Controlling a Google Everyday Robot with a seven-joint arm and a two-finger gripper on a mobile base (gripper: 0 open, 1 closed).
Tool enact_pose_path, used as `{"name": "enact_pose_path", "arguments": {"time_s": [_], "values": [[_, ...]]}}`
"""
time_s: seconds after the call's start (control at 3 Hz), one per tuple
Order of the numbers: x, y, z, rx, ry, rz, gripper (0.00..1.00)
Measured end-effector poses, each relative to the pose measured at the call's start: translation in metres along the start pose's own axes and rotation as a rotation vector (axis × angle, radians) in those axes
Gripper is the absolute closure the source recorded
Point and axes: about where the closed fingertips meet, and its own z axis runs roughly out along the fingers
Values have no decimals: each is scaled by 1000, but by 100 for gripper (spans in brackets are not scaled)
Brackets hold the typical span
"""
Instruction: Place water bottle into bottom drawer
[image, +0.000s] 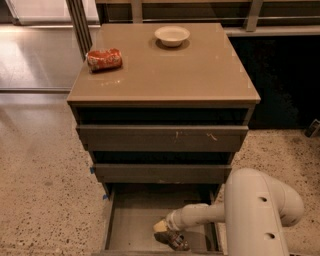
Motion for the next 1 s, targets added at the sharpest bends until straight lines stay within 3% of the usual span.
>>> {"name": "enact_pose_path", "arguments": {"time_s": [0.33,1.0], "values": [[-6,7,-7,-21,-25,32,96],[-6,7,-7,-21,-25,32,50]]}}
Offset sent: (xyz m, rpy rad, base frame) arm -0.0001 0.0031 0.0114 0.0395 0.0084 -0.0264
